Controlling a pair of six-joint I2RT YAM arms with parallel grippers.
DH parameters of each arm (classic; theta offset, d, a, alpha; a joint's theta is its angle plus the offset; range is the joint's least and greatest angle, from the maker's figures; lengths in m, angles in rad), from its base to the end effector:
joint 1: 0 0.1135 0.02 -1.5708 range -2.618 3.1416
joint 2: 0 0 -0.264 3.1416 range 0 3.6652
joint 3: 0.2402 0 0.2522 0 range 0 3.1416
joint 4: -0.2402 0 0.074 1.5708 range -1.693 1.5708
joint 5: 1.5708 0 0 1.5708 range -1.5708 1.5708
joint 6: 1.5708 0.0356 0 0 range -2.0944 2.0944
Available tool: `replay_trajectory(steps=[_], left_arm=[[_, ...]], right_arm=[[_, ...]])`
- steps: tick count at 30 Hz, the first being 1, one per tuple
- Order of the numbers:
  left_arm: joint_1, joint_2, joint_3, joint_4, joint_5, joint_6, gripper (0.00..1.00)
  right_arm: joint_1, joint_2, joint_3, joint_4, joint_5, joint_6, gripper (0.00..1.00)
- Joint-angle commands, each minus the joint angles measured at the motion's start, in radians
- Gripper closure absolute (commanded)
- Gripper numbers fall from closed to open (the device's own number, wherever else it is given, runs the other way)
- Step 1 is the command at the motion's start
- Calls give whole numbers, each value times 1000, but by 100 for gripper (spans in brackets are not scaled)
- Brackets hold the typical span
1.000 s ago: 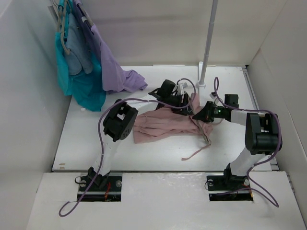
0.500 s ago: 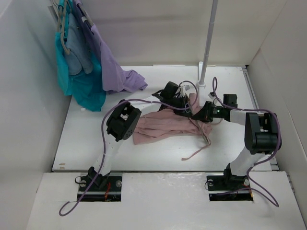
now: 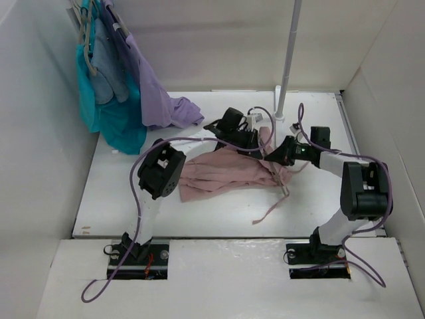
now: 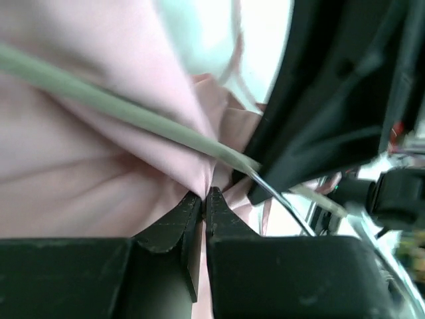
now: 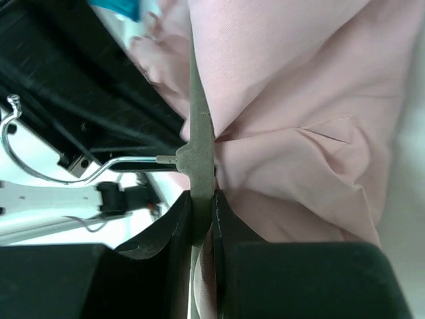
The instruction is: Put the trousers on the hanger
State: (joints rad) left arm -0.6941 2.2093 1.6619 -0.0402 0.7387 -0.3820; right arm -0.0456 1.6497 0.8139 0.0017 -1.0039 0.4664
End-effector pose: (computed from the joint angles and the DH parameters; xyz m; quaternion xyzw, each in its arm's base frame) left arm 0.3699 -0.3391 0.1936 0.2961 0.7856 -0.4989 0.2149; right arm 0.3132 0.0158 0.1662 0.0395 0.8351 0.5049 0.2150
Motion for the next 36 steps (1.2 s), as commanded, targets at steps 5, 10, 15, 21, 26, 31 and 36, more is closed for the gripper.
replay_trajectory(steps=[5,10,15,21,26,31,36], left_arm=[[76,-194,-71,-237,-15,281,100],[85,-256,-134,-335,-5,394,100],[128,-309,-270,-345,-24,436,100],[102,-335,-225,-345,34,436,100],[67,-300,-166,-374,62,427,98],[67,-160,-58,-474,71,416,36],[67,-122,38,-429,-21,335,0]], right_arm=[[-33,-79,56,47,152,107,100],[-52,-97,21,47,208,139,100],[-62,-125,1,47,258,150,100],[-7,-99,-19,47,298,120,100],[104,-123,-41,67,447,145,100],[190,-145,-53,89,539,132,100],[253,-145,-64,89,584,132,100]])
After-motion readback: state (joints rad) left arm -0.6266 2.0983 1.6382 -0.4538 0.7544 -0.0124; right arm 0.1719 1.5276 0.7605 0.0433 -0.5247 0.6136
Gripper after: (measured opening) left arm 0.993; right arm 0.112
